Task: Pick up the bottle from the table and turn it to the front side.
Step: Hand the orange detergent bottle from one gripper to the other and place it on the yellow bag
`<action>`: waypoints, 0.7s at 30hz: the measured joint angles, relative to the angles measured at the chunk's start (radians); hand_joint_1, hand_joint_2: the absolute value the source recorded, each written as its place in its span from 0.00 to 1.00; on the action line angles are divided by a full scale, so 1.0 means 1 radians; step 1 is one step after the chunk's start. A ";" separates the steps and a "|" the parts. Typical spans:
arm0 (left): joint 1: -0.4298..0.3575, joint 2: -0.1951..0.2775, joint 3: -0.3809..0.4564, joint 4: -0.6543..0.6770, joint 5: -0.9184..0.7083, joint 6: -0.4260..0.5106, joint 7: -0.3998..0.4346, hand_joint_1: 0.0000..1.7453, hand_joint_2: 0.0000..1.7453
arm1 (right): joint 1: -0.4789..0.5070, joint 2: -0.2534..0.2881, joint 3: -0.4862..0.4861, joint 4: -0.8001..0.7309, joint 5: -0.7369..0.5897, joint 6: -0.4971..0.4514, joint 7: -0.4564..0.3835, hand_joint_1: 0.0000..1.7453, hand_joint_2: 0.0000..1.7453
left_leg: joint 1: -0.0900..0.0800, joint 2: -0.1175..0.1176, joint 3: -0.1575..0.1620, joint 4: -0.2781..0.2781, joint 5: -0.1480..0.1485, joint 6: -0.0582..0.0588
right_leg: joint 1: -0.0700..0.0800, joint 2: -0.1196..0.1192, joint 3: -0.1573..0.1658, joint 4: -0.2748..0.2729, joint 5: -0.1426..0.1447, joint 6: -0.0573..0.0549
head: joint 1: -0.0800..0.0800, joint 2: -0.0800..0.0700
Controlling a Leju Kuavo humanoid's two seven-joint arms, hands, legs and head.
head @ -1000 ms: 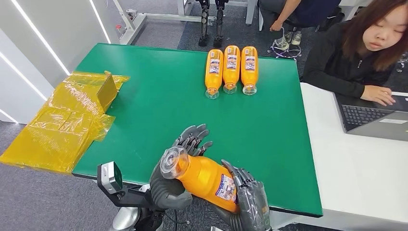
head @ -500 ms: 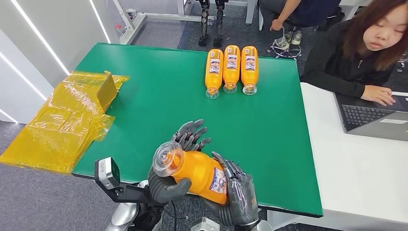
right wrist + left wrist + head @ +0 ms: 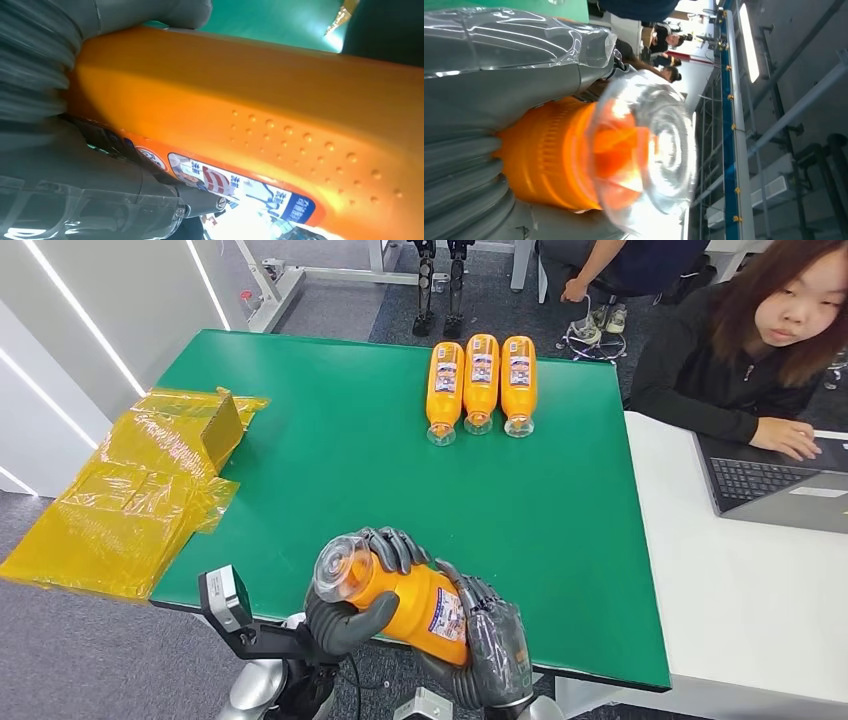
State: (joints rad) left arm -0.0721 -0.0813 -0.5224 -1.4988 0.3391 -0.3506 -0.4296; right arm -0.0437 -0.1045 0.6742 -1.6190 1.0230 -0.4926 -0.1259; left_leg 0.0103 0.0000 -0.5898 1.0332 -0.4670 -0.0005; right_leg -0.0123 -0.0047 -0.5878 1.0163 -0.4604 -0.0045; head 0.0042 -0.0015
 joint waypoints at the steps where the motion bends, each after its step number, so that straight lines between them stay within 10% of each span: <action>1: 0.000 0.000 0.000 0.000 -0.002 0.004 0.001 1.00 1.00 | 0.000 0.000 0.000 0.001 -0.002 -0.001 0.000 0.00 1.00 | 0.000 0.000 0.000 0.000 0.000 0.000 | 0.000 0.000 0.000 0.000 0.000 0.000 | 0.000 0.000; 21: 0.010 0.008 0.001 0.000 -0.026 0.051 -0.016 1.00 1.00 | 0.015 -0.003 -0.004 0.005 -0.056 -0.114 -0.050 0.00 1.00 | 0.000 0.000 0.000 0.000 0.000 0.000 | 0.000 0.001 0.000 0.000 0.000 0.000 | 0.000 0.000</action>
State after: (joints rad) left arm -0.0618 -0.0734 -0.5215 -1.4984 0.3134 -0.2995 -0.4458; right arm -0.0290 -0.1076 0.6704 -1.6135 0.9672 -0.6062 -0.1763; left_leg 0.0103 0.0002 -0.5897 1.0333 -0.4670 -0.0005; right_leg -0.0124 -0.0042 -0.5882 1.0162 -0.4604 -0.0045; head 0.0043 -0.0015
